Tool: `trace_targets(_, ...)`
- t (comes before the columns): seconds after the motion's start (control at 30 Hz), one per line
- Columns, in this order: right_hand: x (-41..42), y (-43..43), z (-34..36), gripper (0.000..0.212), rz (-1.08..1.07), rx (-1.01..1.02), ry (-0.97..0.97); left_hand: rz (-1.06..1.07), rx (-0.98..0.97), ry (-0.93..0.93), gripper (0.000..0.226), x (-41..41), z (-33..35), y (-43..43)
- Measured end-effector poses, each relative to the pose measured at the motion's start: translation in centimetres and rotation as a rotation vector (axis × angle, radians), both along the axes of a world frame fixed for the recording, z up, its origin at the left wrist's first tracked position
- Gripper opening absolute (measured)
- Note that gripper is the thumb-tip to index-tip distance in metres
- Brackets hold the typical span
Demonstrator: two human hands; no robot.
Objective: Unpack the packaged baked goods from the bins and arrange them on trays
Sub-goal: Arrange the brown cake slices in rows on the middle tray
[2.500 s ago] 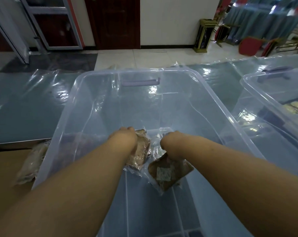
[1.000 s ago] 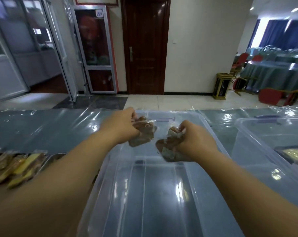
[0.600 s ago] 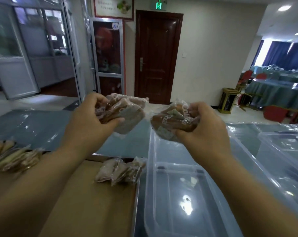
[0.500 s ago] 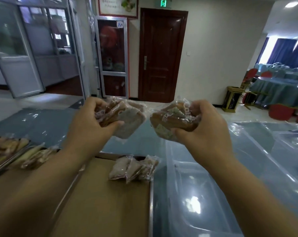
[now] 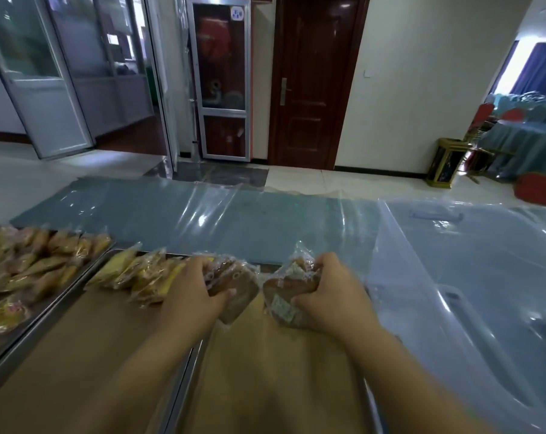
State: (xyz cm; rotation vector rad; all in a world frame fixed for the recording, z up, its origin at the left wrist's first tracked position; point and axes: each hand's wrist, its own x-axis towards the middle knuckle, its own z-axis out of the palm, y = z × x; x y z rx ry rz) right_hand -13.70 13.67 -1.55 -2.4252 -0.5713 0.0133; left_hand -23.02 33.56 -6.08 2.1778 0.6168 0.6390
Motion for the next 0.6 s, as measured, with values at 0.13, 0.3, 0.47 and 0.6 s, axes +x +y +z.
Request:
trace_targets(0.13, 1.8, 3.3, -3.4, 0.044, -0.061, -0.005, 0.092, -0.005, -0.051, 0.073, 0.042, 2.0, -3.3, 1.3)
trace_targets(0.3, 5.0, 7.6, -6.8, 0.044, -0.108, 0.115, 0.196, -0.04, -0.035, 0.095, 0.042, 5.7, -5.4, 2.9)
trace_targets(0.47, 8.4, 10.4, -9.5, 0.04, -0.177, 0.33, 0.285, -0.097, -0.046, 0.087, 0.035, 10.2, -7.3, 4.5)
trace_targets(0.6, 10.3, 11.4, -11.7, 0.038, -0.234, 0.486, 0.363, -0.108, 0.023, 0.061, 0.036, 13.0, -9.0, 4.9)
